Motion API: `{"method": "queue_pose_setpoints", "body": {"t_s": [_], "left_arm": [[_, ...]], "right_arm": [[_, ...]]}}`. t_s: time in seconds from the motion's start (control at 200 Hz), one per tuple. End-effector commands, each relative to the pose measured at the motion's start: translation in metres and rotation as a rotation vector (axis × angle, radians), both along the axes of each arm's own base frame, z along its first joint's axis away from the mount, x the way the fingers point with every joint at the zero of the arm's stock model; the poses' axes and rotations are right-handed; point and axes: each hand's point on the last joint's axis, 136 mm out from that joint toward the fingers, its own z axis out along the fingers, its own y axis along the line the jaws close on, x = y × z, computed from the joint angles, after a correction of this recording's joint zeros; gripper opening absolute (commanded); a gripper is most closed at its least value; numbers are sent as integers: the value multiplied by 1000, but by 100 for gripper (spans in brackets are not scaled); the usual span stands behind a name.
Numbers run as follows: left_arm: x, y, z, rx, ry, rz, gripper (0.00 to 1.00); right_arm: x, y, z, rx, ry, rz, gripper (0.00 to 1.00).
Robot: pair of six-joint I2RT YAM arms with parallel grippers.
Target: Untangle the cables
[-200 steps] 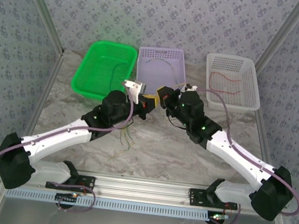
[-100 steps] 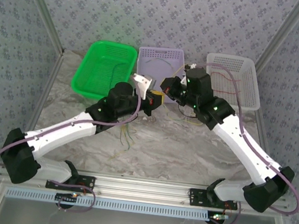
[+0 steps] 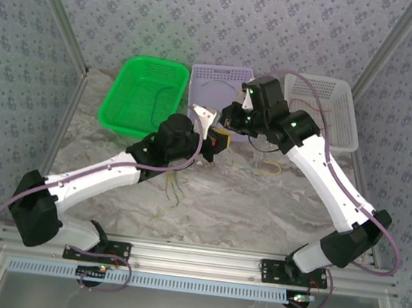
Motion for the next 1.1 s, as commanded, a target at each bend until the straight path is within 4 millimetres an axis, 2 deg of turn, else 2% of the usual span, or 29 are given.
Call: {"method": "queue_pose_setpoints", "body": {"t_s": [0.0,0.115,0.165,0.255,0.34,0.415,0.49,0.55,0.66,0.794,0.879,1.094], "left_arm": [[-10,9,-22,25,94,-21,0],[-2,23,-15,-8,111,17,0],[0,27,-13,-10,113,27,0],[-1,33,-7,-18,112,25,0],[-1,38,-4,-5,116,24,0],[-1,44,-2,11,119,23,0],[0,49,1,22,119,18,0],[0,52,1,32,123,14,0],[2,56,2,48,124,14,0],[2,57,6,56,123,6,0],[0,56,7,60,122,-4,0],[0,58,10,63,117,-8,0]], "right_arm": [[-9,-30,52,-10,-171,-2,37],[-23,-74,48,-141,-227,-68,49],[-33,-91,39,-212,-252,-74,52],[-48,-113,12,-341,-272,-69,53],[-55,-126,-26,-458,-245,-55,53],[-61,-125,-53,-539,-243,-7,53],[-63,-124,-71,-615,-231,29,52],[-62,-123,-81,-673,-225,51,52],[-66,-107,-93,-732,-225,138,52],[-68,-99,-119,-860,-187,217,52],[-68,-98,-130,-913,-180,245,53],[-65,-95,-139,-965,-187,296,54]]}}
